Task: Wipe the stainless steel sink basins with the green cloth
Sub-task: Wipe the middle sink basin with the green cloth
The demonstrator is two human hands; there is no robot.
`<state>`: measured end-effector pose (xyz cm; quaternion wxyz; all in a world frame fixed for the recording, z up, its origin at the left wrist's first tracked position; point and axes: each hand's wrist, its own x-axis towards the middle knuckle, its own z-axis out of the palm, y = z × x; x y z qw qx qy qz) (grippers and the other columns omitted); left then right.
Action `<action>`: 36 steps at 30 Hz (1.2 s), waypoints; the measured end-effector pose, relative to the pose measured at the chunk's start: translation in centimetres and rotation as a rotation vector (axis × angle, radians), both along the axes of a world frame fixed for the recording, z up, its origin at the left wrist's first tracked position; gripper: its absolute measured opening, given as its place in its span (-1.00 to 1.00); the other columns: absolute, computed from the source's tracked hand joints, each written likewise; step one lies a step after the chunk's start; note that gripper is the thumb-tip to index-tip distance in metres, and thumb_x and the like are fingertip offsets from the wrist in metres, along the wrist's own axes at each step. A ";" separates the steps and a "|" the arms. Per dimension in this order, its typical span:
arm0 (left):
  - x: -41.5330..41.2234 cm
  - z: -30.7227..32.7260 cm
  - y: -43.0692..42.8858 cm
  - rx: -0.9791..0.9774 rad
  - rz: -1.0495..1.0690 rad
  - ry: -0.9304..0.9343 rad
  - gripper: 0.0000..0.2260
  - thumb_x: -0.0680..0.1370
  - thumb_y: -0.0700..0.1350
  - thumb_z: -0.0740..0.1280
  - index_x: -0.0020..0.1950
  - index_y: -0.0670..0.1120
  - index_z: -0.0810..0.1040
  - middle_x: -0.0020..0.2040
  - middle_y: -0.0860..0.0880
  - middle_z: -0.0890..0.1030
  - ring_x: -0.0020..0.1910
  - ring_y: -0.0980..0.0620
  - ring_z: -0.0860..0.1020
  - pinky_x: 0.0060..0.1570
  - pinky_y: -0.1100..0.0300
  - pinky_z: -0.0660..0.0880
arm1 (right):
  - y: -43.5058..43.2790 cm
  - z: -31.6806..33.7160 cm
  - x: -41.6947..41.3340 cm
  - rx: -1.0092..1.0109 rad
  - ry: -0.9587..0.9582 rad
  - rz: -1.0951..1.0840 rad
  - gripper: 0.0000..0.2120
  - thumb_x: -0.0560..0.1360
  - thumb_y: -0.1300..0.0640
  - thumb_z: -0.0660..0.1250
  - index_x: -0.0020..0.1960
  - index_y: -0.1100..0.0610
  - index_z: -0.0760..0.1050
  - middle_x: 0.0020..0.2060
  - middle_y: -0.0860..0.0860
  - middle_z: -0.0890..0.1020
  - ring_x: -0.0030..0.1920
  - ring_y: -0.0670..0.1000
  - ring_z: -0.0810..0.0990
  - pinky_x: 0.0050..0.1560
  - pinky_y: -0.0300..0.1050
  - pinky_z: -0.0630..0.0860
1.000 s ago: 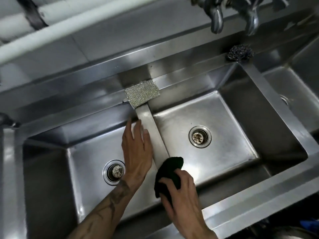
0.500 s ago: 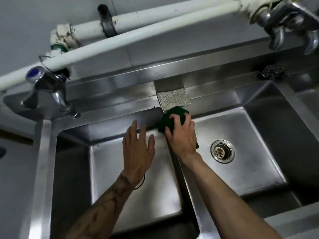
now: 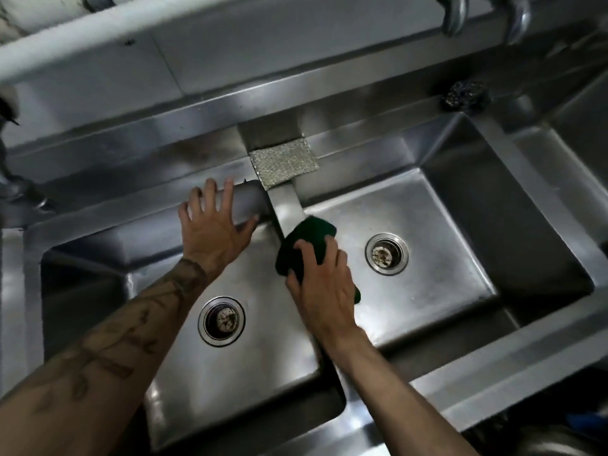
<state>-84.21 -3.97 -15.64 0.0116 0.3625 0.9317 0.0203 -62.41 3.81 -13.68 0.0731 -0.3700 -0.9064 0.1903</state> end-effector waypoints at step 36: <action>31.9 2.1 5.8 0.189 -0.319 -0.329 -0.52 0.66 0.15 0.25 0.52 -0.03 0.53 0.58 -0.22 0.41 0.46 -0.35 0.45 0.41 -0.27 0.42 | 1.7 2.1 27.7 0.122 -0.198 -0.511 -0.67 0.55 -0.11 0.24 0.24 -0.02 0.55 0.33 0.13 0.50 0.40 0.22 0.41 0.36 0.10 0.35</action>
